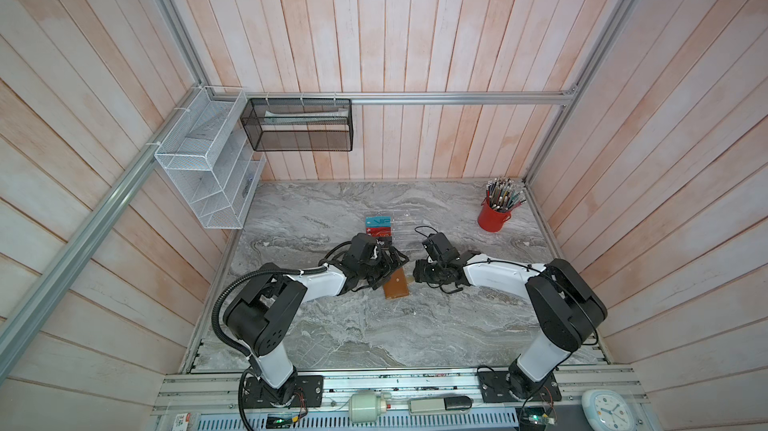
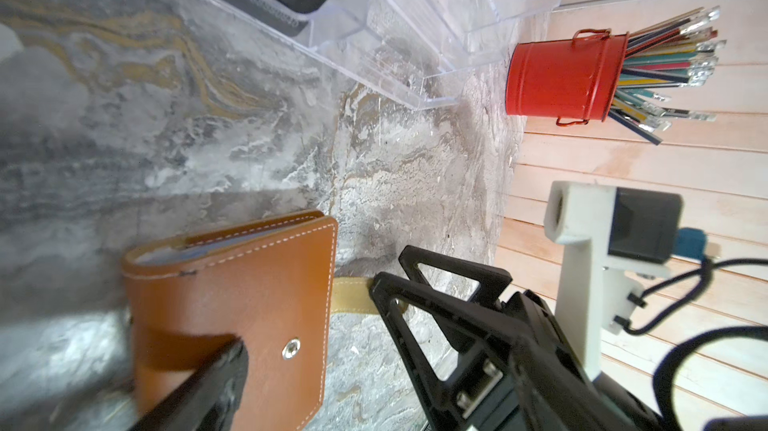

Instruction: Take the credit cards out of the card holder

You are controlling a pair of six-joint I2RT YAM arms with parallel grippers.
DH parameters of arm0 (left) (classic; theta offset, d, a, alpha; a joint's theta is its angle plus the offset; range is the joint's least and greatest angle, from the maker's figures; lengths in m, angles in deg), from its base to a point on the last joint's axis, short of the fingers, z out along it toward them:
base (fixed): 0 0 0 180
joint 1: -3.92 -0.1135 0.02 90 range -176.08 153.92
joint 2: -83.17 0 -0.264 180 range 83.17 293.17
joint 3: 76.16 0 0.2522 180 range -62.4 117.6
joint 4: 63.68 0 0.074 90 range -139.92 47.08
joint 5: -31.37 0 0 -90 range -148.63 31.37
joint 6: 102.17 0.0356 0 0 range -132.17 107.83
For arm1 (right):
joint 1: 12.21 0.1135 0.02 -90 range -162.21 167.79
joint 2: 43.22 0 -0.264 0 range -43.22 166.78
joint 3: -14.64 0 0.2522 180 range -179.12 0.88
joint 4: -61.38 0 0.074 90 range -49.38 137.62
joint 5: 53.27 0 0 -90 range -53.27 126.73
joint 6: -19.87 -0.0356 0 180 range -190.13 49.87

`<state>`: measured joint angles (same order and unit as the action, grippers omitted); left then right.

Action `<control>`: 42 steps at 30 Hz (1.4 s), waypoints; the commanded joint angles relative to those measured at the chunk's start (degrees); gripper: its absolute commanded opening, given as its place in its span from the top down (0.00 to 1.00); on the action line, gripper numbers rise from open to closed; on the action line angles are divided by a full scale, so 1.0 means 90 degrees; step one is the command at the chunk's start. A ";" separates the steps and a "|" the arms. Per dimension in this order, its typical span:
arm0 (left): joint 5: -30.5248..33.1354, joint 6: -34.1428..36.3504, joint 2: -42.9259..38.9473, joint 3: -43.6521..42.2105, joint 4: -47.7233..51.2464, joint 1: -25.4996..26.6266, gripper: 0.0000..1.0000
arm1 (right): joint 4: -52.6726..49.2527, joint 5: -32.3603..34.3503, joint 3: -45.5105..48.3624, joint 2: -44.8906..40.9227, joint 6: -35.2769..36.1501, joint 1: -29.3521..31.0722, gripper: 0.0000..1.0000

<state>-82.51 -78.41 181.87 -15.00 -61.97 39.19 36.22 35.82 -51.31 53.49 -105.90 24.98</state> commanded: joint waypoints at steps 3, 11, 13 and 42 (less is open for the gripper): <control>-0.0053 -0.0062 0.0042 -0.0273 -0.0050 -0.0005 0.00 | 0.0058 -0.0609 -0.0389 0.0197 0.0218 -0.0020 0.49; -0.0020 0.0006 -0.0058 -0.0344 0.0030 -0.0061 0.00 | 0.0447 -0.1083 -0.0125 0.0366 0.0012 0.0130 0.62; -0.0013 0.0021 -0.0075 -0.0353 0.0042 -0.0071 0.00 | 0.0471 -0.1090 -0.0091 0.0402 -0.0017 0.0155 0.66; -0.0220 0.0663 -0.0976 -0.0921 0.0845 -0.0640 0.03 | 0.1379 -0.1880 0.0299 0.0358 -0.0507 -0.0005 1.00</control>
<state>-82.90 -74.04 171.07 -22.70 -54.87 33.48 46.64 20.65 -49.36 57.16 -109.31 25.16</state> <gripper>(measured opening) 0.974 0.047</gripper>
